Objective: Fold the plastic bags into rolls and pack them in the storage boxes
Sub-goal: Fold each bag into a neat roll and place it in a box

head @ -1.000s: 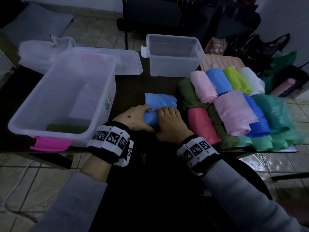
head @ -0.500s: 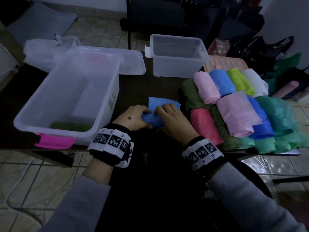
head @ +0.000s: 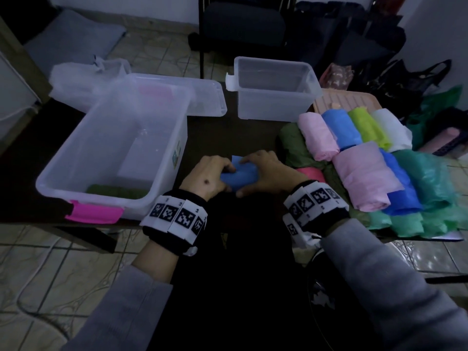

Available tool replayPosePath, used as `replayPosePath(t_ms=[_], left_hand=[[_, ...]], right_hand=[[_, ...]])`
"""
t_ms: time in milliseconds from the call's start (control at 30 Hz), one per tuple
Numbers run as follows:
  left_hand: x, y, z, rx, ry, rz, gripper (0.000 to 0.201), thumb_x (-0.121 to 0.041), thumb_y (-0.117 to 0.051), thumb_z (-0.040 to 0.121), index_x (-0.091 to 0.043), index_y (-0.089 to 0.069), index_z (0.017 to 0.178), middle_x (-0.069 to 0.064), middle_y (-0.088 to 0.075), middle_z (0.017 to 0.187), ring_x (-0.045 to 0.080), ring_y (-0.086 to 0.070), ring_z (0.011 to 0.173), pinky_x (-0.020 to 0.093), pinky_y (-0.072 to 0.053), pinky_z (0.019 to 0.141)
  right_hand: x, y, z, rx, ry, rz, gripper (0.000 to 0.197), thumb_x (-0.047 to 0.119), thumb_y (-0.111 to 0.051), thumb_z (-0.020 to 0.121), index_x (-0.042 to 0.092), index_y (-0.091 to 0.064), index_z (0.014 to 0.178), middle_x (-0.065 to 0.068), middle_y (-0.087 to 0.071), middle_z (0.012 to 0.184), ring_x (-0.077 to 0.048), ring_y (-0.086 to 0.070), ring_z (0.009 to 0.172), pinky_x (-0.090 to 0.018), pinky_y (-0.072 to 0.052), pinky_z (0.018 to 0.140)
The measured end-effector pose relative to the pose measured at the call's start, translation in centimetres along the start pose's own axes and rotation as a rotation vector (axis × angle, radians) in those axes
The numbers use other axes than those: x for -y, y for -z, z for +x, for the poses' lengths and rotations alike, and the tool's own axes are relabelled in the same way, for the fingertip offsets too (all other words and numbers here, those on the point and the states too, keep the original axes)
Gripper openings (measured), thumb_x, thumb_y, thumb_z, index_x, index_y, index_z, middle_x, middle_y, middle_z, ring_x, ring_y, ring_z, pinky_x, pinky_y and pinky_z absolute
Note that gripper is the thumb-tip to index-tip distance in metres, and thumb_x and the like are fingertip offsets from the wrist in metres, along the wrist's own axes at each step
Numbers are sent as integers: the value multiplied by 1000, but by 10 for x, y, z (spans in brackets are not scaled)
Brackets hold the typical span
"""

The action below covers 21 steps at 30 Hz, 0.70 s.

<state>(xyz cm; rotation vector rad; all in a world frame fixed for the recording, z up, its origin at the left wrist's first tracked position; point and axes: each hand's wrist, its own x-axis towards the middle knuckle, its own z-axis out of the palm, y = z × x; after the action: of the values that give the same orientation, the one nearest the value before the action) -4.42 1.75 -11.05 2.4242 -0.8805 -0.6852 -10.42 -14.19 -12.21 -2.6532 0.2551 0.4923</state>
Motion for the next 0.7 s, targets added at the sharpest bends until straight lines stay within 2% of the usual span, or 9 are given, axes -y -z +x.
replayPosePath(t_ms=[67, 167, 233, 400, 533, 700], left_hand=[[0, 1, 1, 14, 7, -6, 48, -8, -71, 79, -15, -56, 125, 3, -56, 128, 17, -52, 119, 34, -40, 104], [1, 0, 2, 15, 9, -16, 48, -9, -72, 78, -15, -58, 124, 2, -57, 127, 17, -53, 118, 35, -40, 105], [3, 0, 2, 7, 5, -17, 48, -10, -74, 76, -16, -60, 122, 3, -59, 125, 17, -54, 115, 35, -41, 104], [4, -1, 3, -17, 6, 12, 50, -10, -78, 73, -20, -64, 119, 5, -59, 122, 21, -56, 111, 30, -43, 98], [2, -1, 4, -36, 21, 18, 50, -11, -80, 70, -21, -66, 116, 5, -61, 120, 20, -58, 109, 29, -44, 95], [-3, 5, 3, 25, 57, 20, 50, -10, -78, 72, -20, -63, 119, 3, -62, 121, 18, -59, 109, 33, -46, 99]], right_hand=[[0, 3, 1, 12, -93, -60, 103, 51, -81, 60, 23, -28, 144, -7, -29, 140, -26, -24, 132, -44, -29, 110], [1, -2, 6, 66, -128, -145, 110, 55, -81, 58, 19, -25, 144, -7, -32, 138, -27, -27, 131, -44, -32, 108], [2, -5, 9, 90, -91, -162, 105, 57, -80, 59, 17, -30, 142, -7, -36, 135, -26, -30, 127, -41, -33, 107], [6, -4, 6, 84, 55, -167, 78, 54, -74, 69, 19, -45, 133, -8, -44, 126, -24, -40, 119, -37, -36, 102], [14, -13, 1, 31, 128, -252, 72, 53, -71, 73, 15, -46, 128, -8, -47, 123, -25, -45, 115, -40, -41, 96], [17, -17, -1, 9, 109, -265, 64, 50, -66, 80, 13, -45, 129, -10, -47, 123, -28, -46, 114, -40, -42, 93]])
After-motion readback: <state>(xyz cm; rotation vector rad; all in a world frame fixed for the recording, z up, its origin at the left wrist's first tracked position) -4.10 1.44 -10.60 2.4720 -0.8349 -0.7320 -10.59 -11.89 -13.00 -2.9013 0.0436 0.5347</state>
